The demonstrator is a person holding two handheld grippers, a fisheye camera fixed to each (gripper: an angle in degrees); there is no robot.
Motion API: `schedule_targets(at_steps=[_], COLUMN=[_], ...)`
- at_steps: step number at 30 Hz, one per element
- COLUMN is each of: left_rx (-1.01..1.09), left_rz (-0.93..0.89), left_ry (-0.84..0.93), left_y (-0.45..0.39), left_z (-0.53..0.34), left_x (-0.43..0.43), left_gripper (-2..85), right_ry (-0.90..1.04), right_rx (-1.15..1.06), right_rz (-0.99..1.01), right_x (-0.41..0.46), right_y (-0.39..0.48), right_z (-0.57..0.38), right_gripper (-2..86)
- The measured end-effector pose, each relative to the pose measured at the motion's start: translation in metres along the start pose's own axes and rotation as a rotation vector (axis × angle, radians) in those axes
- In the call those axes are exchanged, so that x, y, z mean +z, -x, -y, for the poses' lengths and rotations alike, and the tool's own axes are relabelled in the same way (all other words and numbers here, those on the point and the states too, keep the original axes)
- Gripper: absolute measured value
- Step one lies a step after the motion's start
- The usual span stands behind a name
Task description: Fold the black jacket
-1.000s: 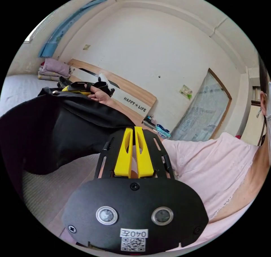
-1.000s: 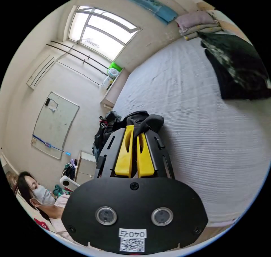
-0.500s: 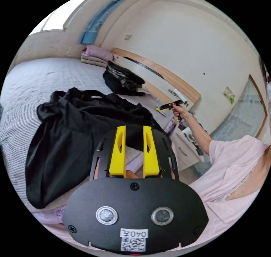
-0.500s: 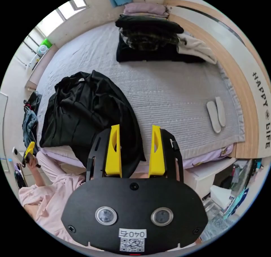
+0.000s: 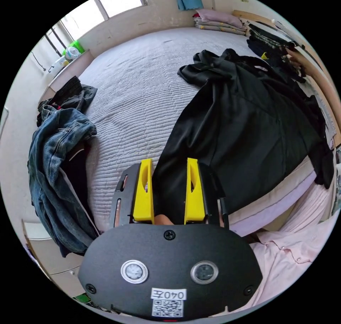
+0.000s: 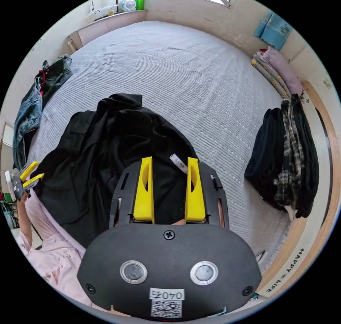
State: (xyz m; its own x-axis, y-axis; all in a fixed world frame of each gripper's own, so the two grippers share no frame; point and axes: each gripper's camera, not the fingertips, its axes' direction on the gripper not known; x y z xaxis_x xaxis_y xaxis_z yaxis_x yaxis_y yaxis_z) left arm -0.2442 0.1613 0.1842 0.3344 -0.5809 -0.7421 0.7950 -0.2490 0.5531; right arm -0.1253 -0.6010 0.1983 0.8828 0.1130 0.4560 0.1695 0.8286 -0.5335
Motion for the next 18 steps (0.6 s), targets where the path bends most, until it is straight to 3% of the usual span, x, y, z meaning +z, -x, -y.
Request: schedule_targets(at_steps=[5,8,14,18], left_rx=[0.068,0.139,0.172,0.266], left_rz=[0.012,0.103,0.358,0.625], left_ry=[-0.024,-0.006,-0.163,-0.246], left_y=[-0.031,-0.059,-0.068,-0.063], left_z=[0.003,0.013,0.061,0.175], left_x=[-0.023,-0.036,-0.111,-0.143], left_gripper=[4.1,0.2,-0.8,-0.8], right_ry=[0.117,0.244,0.091,-0.061], right_rx=[-0.015,-0.012,-0.118,0.074], right_rz=[-0.101,-0.064,-0.24,-0.324], right_x=[0.061,0.105,0.07,0.016], right_y=[0.021,0.029,0.044,-0.024], right_z=[0.051,0.059,0.06,0.071], right_gripper=[13.1,0.4,-0.9,-0.9])
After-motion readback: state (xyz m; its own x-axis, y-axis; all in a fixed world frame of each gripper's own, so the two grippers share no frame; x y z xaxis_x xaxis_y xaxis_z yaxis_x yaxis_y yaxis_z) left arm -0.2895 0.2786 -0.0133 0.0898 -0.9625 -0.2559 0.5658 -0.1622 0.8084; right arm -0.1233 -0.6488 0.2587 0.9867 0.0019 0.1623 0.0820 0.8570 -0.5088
